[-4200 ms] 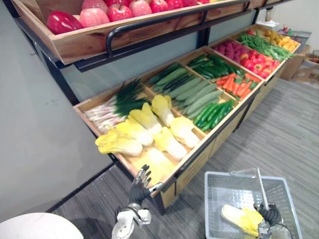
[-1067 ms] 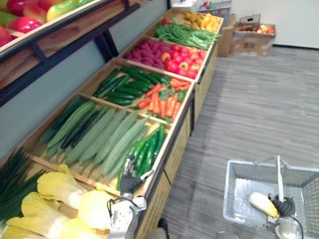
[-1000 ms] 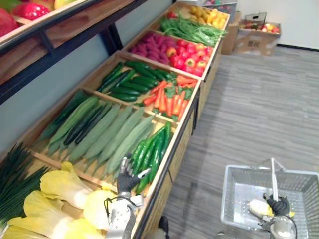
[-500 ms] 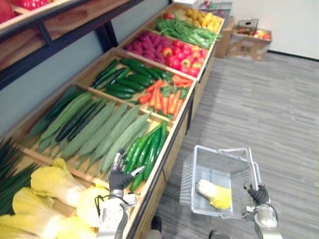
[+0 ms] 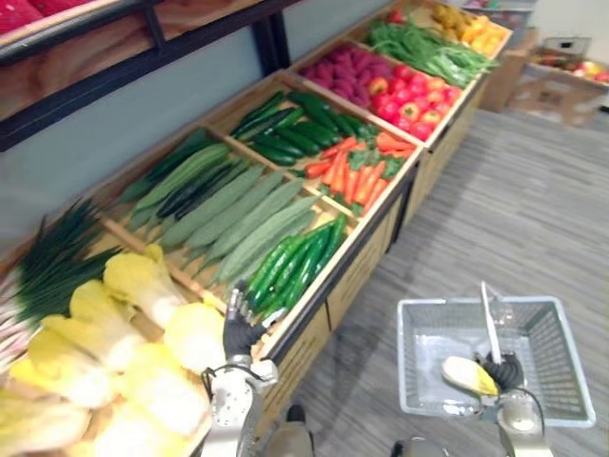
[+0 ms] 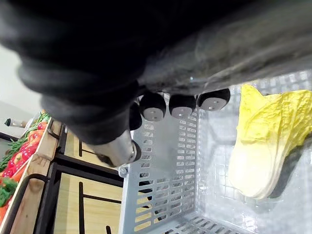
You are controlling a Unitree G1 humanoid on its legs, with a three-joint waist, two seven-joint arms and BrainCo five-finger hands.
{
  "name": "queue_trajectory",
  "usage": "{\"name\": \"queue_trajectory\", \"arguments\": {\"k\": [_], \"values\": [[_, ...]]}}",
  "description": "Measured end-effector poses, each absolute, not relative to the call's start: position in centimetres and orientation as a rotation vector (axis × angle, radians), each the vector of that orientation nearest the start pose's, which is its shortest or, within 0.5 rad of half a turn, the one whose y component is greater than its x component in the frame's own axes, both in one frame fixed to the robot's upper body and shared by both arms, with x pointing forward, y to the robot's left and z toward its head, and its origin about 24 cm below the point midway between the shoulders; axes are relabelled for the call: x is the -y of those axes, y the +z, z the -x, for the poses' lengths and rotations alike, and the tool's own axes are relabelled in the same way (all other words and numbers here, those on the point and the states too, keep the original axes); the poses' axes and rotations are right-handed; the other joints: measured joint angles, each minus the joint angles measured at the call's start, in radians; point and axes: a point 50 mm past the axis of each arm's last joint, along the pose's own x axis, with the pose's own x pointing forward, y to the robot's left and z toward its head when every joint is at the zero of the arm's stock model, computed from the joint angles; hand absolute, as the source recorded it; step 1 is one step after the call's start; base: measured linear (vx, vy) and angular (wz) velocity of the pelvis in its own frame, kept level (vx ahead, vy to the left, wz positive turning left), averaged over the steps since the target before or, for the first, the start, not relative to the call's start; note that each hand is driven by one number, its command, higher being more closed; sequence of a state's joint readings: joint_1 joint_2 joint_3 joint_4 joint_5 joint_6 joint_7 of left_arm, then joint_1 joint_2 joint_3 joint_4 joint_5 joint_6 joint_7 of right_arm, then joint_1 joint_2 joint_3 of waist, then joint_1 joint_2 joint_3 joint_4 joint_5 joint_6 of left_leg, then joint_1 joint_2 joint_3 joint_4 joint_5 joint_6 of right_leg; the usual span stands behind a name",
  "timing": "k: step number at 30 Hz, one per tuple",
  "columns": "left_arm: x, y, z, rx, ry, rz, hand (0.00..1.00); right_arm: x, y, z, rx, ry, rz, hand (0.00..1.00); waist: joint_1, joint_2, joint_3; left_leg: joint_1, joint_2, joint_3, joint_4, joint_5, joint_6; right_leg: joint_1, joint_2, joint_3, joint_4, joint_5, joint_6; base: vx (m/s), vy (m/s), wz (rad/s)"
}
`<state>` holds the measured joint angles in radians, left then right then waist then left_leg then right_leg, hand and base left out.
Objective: Pick vegetable in the basket
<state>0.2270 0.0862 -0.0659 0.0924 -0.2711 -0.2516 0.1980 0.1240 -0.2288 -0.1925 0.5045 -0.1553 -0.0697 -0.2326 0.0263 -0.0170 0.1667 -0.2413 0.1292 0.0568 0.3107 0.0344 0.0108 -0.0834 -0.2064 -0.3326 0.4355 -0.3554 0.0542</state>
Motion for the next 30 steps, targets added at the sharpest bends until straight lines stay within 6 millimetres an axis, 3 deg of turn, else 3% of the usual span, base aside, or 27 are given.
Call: {"name": "queue_trajectory", "arguments": {"k": [3,5,7,8,10,15,16,18,19,20,21,22,23,24,26,27,30], "values": [[-17.9,-1.3,-18.9,-0.111,0.252,0.174,0.00,27.8,-6.5,-17.0,-0.530,-0.442,0.415,1.00,0.009,0.021,-0.006,-0.025,-0.006,0.014,0.112,0.003,-0.005,0.049,0.017,-0.018,-0.034,-0.006,-0.013,0.05,-0.179,0.18],[-17.9,-1.6,-18.3,-0.132,0.258,0.175,0.00,27.6,-6.6,-17.1,-0.528,-0.434,0.417,1.00,0.016,0.034,-0.010,-0.023,-0.023,0.015,0.126,-0.045,-0.080,0.089,0.031,-0.014,-0.086,0.019,-0.019,0.18,-0.091,-0.09],[-17.9,-1.6,-18.4,-0.127,0.254,0.176,0.00,27.4,-6.5,-17.3,-0.524,-0.430,0.412,1.00,0.024,0.040,-0.014,0.003,-0.089,0.018,0.025,-0.074,-0.089,0.087,0.037,-0.003,-0.104,0.028,-0.019,0.23,0.060,-0.21],[-17.9,-1.6,-18.4,-0.128,0.251,0.176,0.00,27.3,-6.6,-17.4,-0.526,-0.431,0.405,1.00,0.024,0.052,-0.020,0.051,-0.118,0.038,-0.123,-0.062,-0.068,0.085,0.050,0.007,-0.114,0.030,-0.014,0.22,0.088,-0.04],[-17.7,-1.5,-18.6,-0.124,0.246,0.178,0.00,27.0,-7.0,-17.4,-0.541,-0.428,0.394,1.00,0.015,0.071,-0.033,0.120,-0.102,0.032,-0.264,-0.044,-0.058,0.089,0.079,0.013,-0.151,0.055,0.008,0.23,0.037,0.17],[-17.8,-1.5,-18.6,-0.126,0.253,0.169,0.00,25.0,-7.8,-18.0,-0.553,-0.380,0.357,1.00,0.036,0.054,-0.025,0.118,-0.102,0.045,-0.147,-0.049,-0.057,0.182,0.086,0.066,-0.280,0.170,0.015,0.11,0.010,-0.17],[-17.8,-1.5,-18.6,-0.123,0.254,0.170,0.00,24.5,-7.9,-18.0,-0.554,-0.363,0.354,1.00,0.039,0.041,-0.020,0.099,-0.101,0.048,-0.085,-0.080,-0.040,0.194,0.083,0.083,-0.269,0.182,0.026,0.04,0.029,-0.43],[-17.5,-1.5,-18.5,-0.124,0.256,0.182,0.00,24.5,-8.0,-17.8,-0.560,-0.363,0.356,1.00,0.043,0.066,-0.035,0.130,-0.082,0.048,-0.084,-0.130,-0.026,0.171,0.096,0.091,-0.188,0.175,0.031,0.09,0.054,-0.28],[-17.3,-1.6,-18.6,-0.125,0.251,0.183,0.00,24.3,-8.2,-17.6,-0.566,-0.361,0.350,1.00,0.037,0.066,-0.036,0.164,-0.073,0.048,-0.123,-0.151,-0.021,0.082,0.079,0.100,0.015,0.155,0.050,0.12,0.057,-0.03],[-17.3,-1.5,-18.6,-0.124,0.251,0.181,0.00,24.2,-8.2,-17.6,-0.566,-0.360,0.346,1.00,0.035,0.062,-0.035,0.173,-0.070,0.048,-0.134,-0.155,-0.021,0.056,0.072,0.102,0.072,0.154,0.051,0.15,0.057,0.09],[-17.5,-1.4,-18.8,-0.115,0.243,0.156,0.00,23.7,-8.3,-17.7,-0.565,-0.353,0.336,1.00,0.027,0.036,-0.027,0.216,-0.079,0.045,-0.174,-0.182,-0.025,-0.028,0.038,0.121,0.273,0.160,0.060,0.10,0.005,0.24],[-18.2,-1.2,-18.9,-0.112,0.233,0.110,0.00,22.8,-8.6,-17.6,-0.574,-0.335,0.321,1.00,0.020,-0.022,-0.009,0.256,-0.110,0.036,-0.185,-0.194,-0.027,-0.079,-0.003,0.147,0.434,0.190,0.087,0.12,-0.004,0.31],[-18.4,-1.2,-18.8,-0.117,0.232,0.094,0.00,22.4,-8.8,-17.5,-0.581,-0.319,0.318,1.00,0.019,-0.036,-0.006,0.267,-0.110,0.022,-0.185,-0.202,-0.027,-0.098,-0.013,0.155,0.488,0.232,0.088,0.13,-0.033,0.40],[-18.6,-1.5,-18.4,-0.137,0.237,0.079,0.00,22.1,-9.0,-17.1,-0.593,-0.293,0.325,1.00,0.012,-0.037,-0.008,0.279,-0.093,0.005,-0.182,-0.214,-0.024,-0.132,-0.019,0.161,0.541,0.206,0.049,0.10,-0.023,0.28],[-19.1,-1.6,-18.2,-0.139,0.254,0.073,0.00,22.2,-8.5,-17.5,-0.562,-0.295,0.333,1.00,0.017,-0.036,-0.009,0.280,-0.063,-0.031,-0.173,-0.240,-0.030,-0.185,-0.037,0.154,0.482,0.139,0.016,0.10,-0.011,0.32],[-19.2,-1.5,-18.3,-0.136,0.257,0.072,0.00,22.2,-8.3,-17.7,-0.551,-0.296,0.334,1.00,0.015,-0.033,-0.010,0.280,-0.053,-0.044,-0.169,-0.246,-0.033,-0.195,-0.042,0.157,0.442,0.137,0.013,0.14,-0.072,0.52],[-19.4,-1.0,-18.9,-0.111,0.258,0.067,0.00,22.5,-7.8,-17.9,-0.528,-0.299,0.345,1.00,0.011,-0.021,-0.015,0.283,-0.009,-0.103,-0.141,-0.275,-0.070,-0.221,-0.056,0.239,0.184,0.162,0.051,0.16,-0.196,0.61]]}}
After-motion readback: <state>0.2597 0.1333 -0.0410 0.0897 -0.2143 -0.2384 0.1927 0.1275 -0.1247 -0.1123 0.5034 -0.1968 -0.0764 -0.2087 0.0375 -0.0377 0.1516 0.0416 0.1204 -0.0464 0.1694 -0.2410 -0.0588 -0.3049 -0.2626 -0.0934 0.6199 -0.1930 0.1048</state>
